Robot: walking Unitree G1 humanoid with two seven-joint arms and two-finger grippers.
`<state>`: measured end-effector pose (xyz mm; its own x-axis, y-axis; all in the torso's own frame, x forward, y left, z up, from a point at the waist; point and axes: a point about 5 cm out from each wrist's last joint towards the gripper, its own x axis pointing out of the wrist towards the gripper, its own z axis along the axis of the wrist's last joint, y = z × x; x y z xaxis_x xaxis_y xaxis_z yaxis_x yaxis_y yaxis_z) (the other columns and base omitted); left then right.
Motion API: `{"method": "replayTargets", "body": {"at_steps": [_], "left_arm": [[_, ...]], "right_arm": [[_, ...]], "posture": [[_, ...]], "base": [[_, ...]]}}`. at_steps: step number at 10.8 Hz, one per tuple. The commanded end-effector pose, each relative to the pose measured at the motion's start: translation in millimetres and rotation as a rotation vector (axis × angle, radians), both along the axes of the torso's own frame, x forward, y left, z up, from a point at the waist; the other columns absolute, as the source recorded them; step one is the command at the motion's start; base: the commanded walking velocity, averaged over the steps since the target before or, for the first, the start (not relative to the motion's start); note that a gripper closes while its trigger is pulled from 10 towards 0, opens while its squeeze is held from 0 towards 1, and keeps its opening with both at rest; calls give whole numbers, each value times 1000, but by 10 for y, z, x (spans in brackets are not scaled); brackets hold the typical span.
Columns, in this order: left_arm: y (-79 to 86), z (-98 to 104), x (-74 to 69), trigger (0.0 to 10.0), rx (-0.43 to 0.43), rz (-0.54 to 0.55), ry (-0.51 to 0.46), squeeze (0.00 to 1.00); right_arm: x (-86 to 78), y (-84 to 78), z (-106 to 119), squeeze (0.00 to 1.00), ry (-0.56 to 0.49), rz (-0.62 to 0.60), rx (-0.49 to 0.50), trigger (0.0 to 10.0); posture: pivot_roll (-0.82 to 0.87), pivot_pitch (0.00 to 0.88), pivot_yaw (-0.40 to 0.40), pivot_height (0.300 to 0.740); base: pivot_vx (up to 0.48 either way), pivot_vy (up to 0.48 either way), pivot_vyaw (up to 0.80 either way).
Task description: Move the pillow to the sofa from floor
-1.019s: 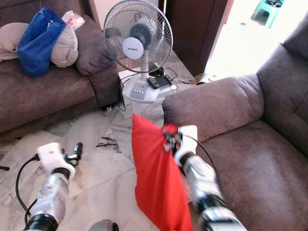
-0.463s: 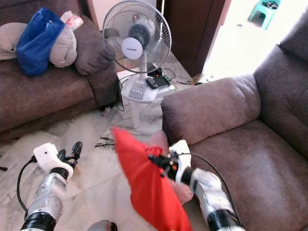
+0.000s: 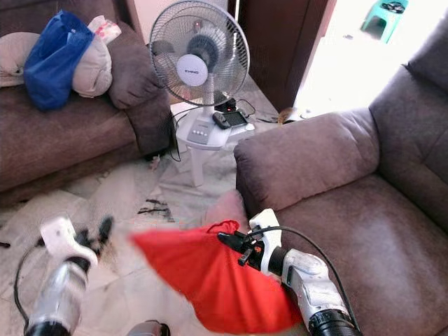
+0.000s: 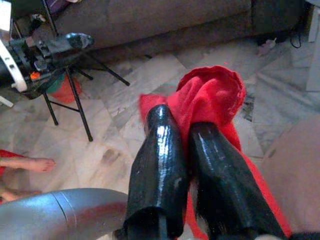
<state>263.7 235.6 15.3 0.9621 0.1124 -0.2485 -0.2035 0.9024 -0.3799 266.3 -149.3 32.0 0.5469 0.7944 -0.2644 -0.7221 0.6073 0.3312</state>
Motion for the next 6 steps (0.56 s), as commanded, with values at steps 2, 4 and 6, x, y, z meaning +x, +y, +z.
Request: {"method": "replayTargets", "body": {"at_steps": [2,4,6], "left_arm": [[-71,-176,-138,10000,-37,-28,68,1000],[-107,-311,-265,10000,-58,-42,114,1000],[-52,-450,-408,10000,-98,17,171,1000]], "right_arm": [[110,-16,253,0,-115,10,39,10000],[113,-19,281,0,-117,12,40,10000],[124,-9,323,0,-126,22,42,10000]], "posture": [[119,89,-64,740],[118,90,-68,740],[114,92,-72,740]], "base": [[0,0,0],[0,0,0],[0,0,0]]}}
